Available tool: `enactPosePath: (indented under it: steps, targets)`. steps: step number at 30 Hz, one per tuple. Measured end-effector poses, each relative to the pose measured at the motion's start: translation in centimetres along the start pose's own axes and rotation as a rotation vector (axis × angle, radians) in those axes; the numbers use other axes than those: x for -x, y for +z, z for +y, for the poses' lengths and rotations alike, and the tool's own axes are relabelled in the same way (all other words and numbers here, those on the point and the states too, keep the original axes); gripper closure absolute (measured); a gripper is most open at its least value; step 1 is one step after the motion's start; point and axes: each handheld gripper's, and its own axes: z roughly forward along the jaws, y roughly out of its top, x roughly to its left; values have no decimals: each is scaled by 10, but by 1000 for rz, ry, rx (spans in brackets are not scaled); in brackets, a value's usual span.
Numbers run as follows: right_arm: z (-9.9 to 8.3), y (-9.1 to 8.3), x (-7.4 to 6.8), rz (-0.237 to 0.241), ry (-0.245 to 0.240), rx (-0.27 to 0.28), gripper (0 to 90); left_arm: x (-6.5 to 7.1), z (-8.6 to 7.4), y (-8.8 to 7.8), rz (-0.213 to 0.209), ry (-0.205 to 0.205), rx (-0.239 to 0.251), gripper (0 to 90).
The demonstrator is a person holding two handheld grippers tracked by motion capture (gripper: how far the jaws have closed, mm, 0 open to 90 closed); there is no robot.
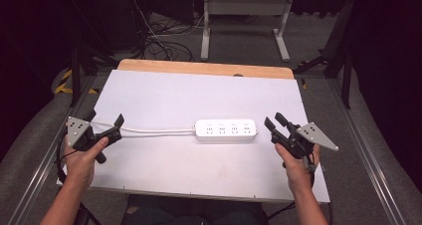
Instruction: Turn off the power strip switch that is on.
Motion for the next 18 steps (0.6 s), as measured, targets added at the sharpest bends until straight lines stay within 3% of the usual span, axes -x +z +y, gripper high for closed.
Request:
enactPosePath:
  steps: [1, 3, 7, 9, 13, 18]
  targets:
    - [-1, 3, -1, -11, -1, 13, 284, 0, 0, 0, 1, -1, 0, 56]
    - [-3, 7, -1, -56, -25, -19, 172, 0, 0, 0, 2, -2, 0, 56]
    - [-5, 8, 2, -81, 30, -17, 71, 0, 0, 0, 0, -1, 1, 56]
    - [-3, 6, 4, -94, 46, 4, 52, 1, 0, 1, 0, 1, 1, 56]
    - [-1, 5, 6, -99, 29, 22, 50, 0, 0, -1, 4, -4, 4, 56]
    - [-5, 7, 5, -97, 13, 4, 56, -1, 0, 1, 7, -11, 6, 56]
